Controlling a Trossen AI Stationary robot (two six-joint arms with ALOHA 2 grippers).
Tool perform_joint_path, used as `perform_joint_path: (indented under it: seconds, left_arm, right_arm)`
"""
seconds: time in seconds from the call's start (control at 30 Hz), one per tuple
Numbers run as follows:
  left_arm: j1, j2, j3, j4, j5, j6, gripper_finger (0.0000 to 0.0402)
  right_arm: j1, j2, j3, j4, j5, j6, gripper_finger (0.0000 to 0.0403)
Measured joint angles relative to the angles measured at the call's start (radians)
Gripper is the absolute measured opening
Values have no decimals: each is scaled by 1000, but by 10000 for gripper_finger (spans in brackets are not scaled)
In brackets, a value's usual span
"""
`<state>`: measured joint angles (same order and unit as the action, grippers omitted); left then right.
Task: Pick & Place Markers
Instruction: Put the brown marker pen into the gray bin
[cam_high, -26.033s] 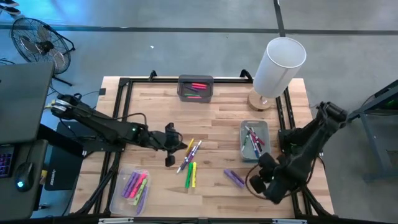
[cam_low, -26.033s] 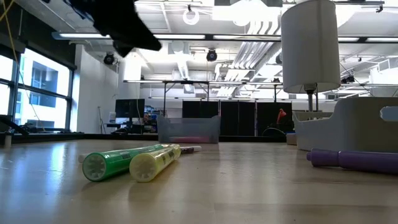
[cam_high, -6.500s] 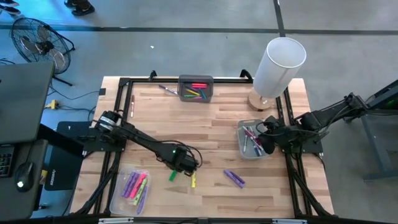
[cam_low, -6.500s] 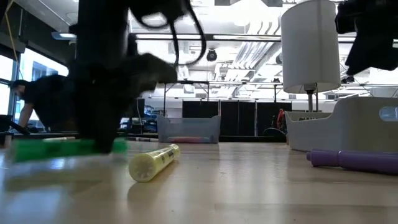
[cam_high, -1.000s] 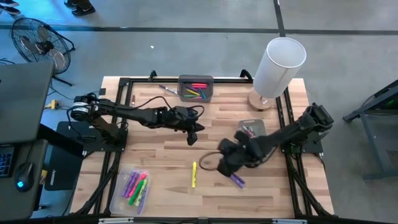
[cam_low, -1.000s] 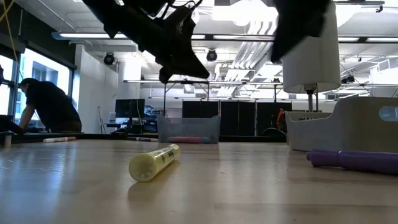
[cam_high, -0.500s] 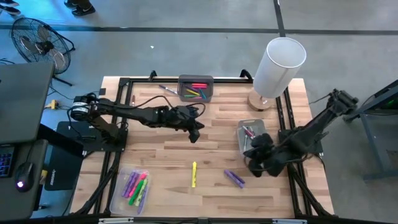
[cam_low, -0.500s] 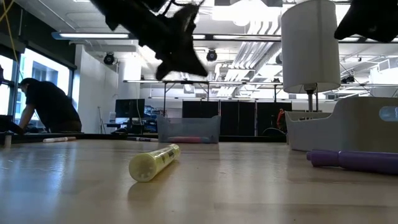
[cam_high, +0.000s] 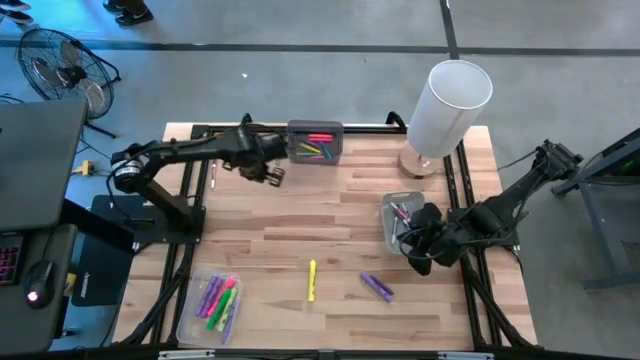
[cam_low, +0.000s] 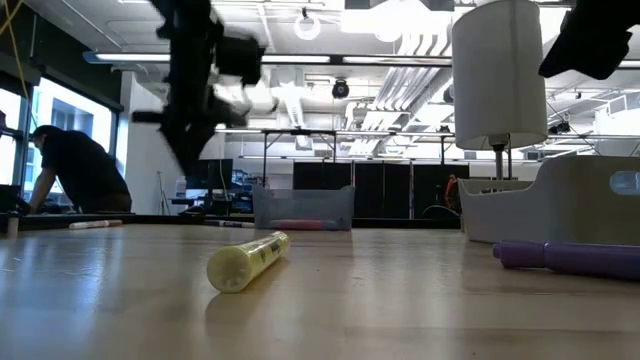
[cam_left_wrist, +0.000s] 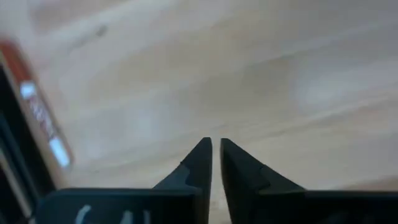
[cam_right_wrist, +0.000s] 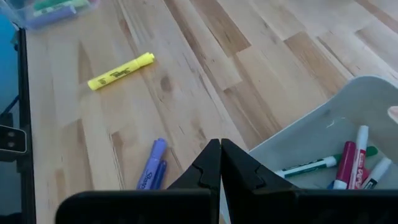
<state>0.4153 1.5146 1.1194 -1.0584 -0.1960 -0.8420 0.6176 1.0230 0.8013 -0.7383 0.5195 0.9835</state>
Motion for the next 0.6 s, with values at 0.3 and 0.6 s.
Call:
perform_joint_path:
  seconds: [0.3, 0.6]
  left_arm:
    - [237, -6, -133, 21, 89, 141, 143]
    - [433, -6, -132, 19, 67, 228, 202]
  right_arm:
    - [-97, 2, 0, -4, -12, -25, 0]
    - [-283, 2, 0, 6, -31, -112, 0]
